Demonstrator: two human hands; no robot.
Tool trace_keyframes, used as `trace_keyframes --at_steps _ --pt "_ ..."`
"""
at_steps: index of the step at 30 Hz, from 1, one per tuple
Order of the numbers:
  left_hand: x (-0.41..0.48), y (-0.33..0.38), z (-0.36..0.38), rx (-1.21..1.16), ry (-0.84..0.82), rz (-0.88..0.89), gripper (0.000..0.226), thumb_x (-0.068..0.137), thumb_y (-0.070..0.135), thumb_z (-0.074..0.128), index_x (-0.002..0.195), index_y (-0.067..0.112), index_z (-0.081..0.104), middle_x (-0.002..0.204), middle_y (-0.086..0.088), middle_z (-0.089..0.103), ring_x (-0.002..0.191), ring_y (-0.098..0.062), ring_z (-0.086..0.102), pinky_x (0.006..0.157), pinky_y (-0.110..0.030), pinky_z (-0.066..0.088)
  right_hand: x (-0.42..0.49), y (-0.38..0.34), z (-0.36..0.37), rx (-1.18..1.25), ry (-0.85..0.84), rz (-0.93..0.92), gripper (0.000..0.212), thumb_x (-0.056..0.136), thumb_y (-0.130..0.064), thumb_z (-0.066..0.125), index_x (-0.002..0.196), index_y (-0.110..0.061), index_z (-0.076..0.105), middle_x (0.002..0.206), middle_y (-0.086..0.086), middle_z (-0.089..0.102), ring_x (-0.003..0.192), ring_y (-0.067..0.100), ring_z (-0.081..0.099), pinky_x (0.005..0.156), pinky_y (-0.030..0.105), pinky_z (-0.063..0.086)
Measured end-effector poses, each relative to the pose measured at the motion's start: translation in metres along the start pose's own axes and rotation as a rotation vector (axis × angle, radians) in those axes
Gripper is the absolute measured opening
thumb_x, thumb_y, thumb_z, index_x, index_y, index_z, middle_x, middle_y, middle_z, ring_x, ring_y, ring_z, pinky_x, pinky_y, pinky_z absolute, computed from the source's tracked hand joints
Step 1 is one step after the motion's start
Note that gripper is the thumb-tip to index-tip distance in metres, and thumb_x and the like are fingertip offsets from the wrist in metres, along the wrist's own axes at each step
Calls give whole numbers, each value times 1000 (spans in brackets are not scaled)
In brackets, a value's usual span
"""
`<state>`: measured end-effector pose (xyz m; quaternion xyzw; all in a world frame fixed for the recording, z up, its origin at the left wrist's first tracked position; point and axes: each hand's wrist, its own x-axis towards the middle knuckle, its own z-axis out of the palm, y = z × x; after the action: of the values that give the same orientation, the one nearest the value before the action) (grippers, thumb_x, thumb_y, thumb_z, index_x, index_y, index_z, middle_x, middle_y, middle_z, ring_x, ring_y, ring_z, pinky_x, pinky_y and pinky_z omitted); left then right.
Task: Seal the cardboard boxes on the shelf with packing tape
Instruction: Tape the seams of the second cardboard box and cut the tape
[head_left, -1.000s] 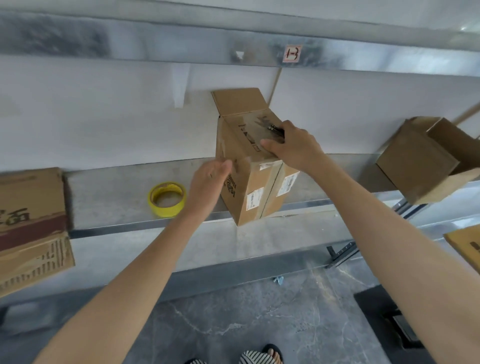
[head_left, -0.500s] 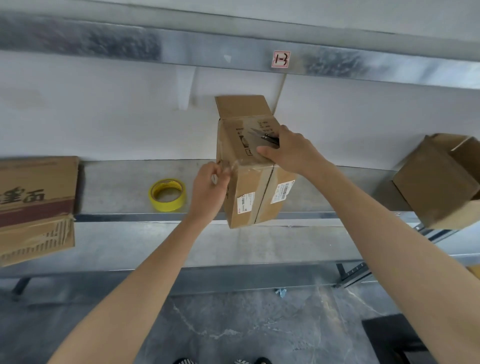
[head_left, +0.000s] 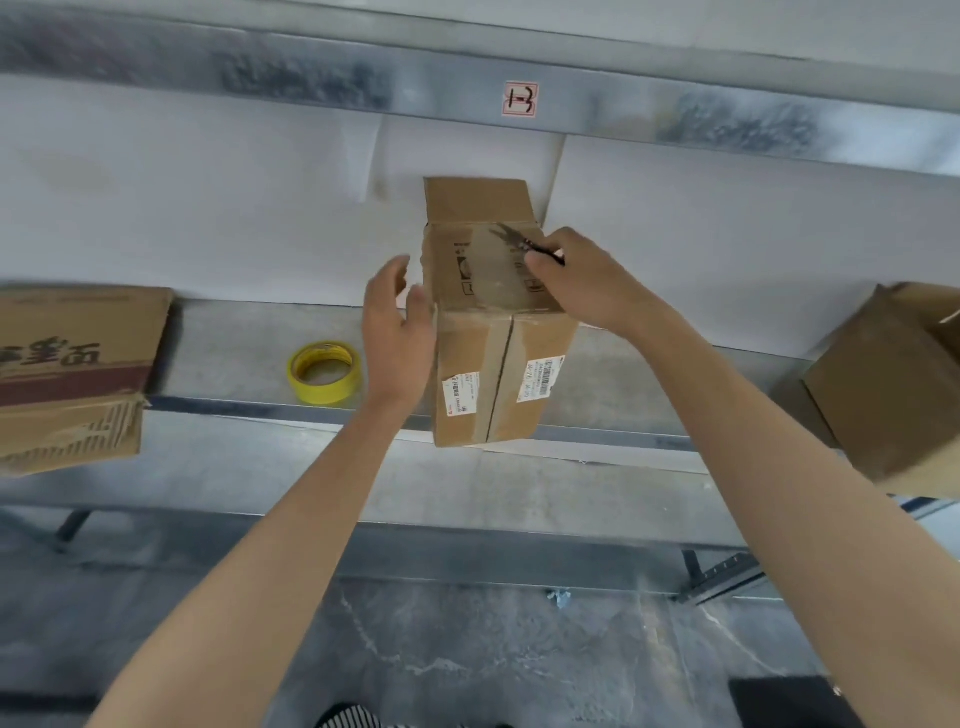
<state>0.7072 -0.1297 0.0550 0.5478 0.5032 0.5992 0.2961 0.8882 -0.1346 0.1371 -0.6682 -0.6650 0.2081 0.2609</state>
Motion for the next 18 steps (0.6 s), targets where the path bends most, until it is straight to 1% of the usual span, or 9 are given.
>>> trace_keyframes --at_steps 3,6,8,9,10,12,14,16,18 --pt "0 24 12 -26 -103 1 36 98 28 46 134 23 46 128 16 44 123 -2 42 103 -18 34 0 20 -5 104 157 19 25 99 -33 39 111 -14 49 79 -6 51 65 7 47 50 23 33" --pt "-4 30 22 126 -213 78 36 99 22 44 134 17 47 134 16 41 126 -2 37 105 -13 29 -1 47 -5 168 213 50 21 99 -31 38 108 -14 46 76 -5 50 60 10 47 39 15 34" --pt "-2 27 26 249 -221 87 37 98 16 43 135 11 49 145 2 41 134 -11 35 111 -23 27 0 69 0 124 198 103 20 99 -31 38 107 -15 45 76 -4 51 62 12 50 49 22 37" --pt "-1 25 27 288 -219 70 38 98 14 43 135 9 49 149 -3 37 138 -14 31 114 -23 23 2 82 5 92 184 140 20 98 -31 38 107 -14 45 77 -2 52 66 17 52 56 27 38" --pt "0 24 27 311 -219 48 38 99 14 42 136 9 50 151 -4 34 141 -14 27 114 -19 18 3 95 12 61 164 180 20 98 -30 38 107 -13 44 81 2 54 72 24 54 63 31 40" --pt "2 24 27 313 -234 14 38 100 13 41 137 9 48 153 -3 30 141 -11 23 108 -10 13 5 120 28 12 109 260 20 98 -30 39 105 -12 43 90 11 55 83 32 54 74 38 44" --pt "4 25 28 269 -241 3 40 99 11 39 139 11 45 150 2 33 134 -3 29 105 -8 19 6 141 45 -58 29 323 22 99 -30 38 105 -9 44 97 17 58 90 36 55 82 44 46" --pt "3 24 28 192 -202 -55 43 99 9 39 142 17 41 150 6 34 132 1 30 110 -14 22 7 158 63 -162 -47 346 24 99 -31 36 107 -10 45 105 17 59 97 35 55 89 46 44" --pt "2 21 28 133 -156 -129 46 100 10 39 145 21 37 153 7 31 138 -3 26 116 -24 21 9 172 80 -245 -90 340 27 99 -32 36 110 -10 47 114 15 56 106 34 51 93 45 41"
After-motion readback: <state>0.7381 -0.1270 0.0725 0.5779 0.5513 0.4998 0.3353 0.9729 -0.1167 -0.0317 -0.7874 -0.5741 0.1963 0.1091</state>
